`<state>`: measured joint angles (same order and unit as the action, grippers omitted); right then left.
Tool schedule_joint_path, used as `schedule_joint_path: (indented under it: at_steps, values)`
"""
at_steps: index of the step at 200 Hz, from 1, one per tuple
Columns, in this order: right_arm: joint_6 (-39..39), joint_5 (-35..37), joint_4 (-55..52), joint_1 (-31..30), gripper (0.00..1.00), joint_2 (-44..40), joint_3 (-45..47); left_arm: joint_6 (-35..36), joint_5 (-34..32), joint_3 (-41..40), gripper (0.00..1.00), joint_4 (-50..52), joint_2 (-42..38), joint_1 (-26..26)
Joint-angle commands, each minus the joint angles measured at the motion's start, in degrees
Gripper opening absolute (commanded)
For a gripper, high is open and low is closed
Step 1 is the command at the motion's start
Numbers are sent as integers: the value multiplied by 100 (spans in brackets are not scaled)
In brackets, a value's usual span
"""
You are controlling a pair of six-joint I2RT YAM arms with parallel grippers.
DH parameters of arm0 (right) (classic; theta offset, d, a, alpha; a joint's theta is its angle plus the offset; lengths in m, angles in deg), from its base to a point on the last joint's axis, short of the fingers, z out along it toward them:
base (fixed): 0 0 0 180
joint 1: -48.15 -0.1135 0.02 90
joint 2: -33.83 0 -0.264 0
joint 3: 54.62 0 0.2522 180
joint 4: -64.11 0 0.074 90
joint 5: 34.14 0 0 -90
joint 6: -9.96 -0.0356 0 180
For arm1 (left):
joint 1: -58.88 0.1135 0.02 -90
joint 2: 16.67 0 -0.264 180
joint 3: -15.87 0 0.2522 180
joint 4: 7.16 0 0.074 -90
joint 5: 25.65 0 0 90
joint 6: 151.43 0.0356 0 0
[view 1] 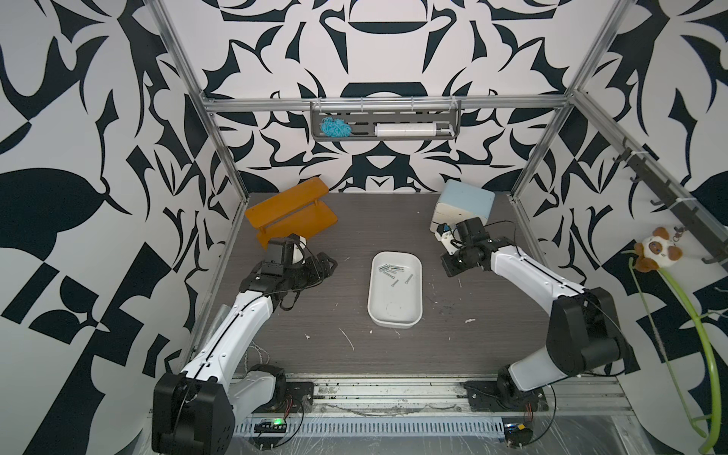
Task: Take out the screws from the storage box
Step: Place the screw at the center of the board.
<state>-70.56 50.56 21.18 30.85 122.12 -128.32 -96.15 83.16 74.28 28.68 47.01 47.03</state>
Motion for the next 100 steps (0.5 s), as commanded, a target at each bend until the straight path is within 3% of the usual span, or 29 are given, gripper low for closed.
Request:
schedule_joint_path:
  at_steps: [1,60,90,100]
  values:
    - [-505,137,411,-22,0,38,211,28,114,142,93,-28,73,34]
    - [-781,422,618,115,0,674,425,61,71,95,93,49,-21,33]
    - [-806,488,721,113,32,557,405,85,49,113,93,106,-39,32]
    - [-782,592,699,113,38,421,391,85,31,95,93,104,-48,34]
